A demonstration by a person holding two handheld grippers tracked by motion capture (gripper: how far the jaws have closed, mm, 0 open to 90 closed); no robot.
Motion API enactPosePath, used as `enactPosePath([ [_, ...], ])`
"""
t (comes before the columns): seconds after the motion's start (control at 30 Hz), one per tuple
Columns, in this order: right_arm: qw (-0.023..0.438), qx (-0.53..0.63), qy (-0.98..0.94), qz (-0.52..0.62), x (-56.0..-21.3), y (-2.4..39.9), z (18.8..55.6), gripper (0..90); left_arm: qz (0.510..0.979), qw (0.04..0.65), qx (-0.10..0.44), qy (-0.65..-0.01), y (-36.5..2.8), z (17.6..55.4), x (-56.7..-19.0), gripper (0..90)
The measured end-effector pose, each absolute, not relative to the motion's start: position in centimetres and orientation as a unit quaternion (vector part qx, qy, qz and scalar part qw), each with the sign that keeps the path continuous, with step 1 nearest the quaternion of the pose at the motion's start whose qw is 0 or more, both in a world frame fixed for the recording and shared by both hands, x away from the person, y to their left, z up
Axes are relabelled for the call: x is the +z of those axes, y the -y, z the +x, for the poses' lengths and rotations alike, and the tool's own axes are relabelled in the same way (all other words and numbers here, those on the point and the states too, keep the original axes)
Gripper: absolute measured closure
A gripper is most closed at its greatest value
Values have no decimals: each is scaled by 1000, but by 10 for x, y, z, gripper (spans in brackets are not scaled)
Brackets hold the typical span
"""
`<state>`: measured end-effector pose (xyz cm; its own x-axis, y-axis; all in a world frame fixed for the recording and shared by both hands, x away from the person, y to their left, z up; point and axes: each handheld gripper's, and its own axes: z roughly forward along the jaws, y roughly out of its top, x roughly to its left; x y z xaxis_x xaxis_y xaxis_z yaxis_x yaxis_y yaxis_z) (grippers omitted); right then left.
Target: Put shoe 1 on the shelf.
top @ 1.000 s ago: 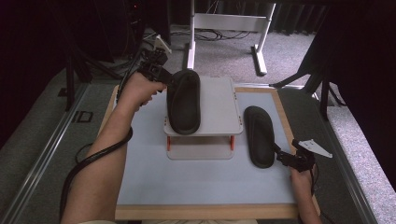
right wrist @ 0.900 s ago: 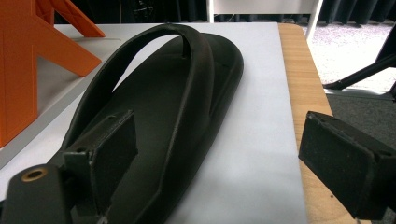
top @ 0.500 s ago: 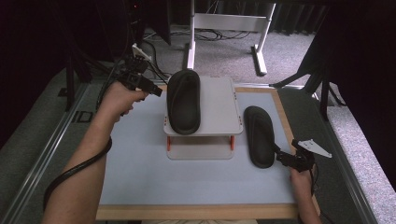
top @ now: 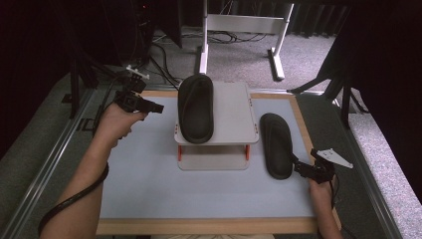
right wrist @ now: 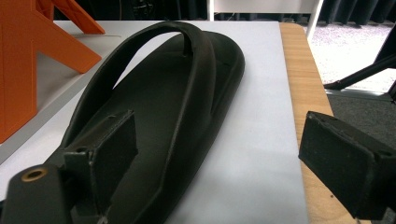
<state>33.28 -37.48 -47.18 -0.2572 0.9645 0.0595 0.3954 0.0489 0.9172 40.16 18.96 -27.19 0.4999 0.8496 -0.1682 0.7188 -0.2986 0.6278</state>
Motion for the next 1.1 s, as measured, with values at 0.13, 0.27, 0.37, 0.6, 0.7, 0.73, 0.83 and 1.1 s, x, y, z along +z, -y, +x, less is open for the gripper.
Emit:
enactPosePath([
  [0.13,314,452,-651,523,-472,375,333,107,796,336,108,-491,-195,396,-286,581],
  [0.27,314,451,-652,522,-472,375,333,107,793,354,109,-483,-202,389,-300,581],
  [0.37,314,451,-652,522,-472,374,333,107,787,366,115,-483,-207,385,-310,581],
  [0.6,316,450,-653,521,-472,374,333,107,779,388,135,-474,-217,373,-332,581],
  [0.7,316,450,-653,521,-472,374,333,107,772,397,137,-476,-221,369,-344,582],
  [0.73,316,450,-653,521,-472,374,333,107,771,400,136,-477,-223,369,-348,581],
  [0.83,316,449,-653,521,-472,374,333,107,765,403,144,-481,-228,365,-358,581],
  [1.1,315,449,-654,520,-472,374,333,107,746,409,187,-492,-240,355,-387,581],
])
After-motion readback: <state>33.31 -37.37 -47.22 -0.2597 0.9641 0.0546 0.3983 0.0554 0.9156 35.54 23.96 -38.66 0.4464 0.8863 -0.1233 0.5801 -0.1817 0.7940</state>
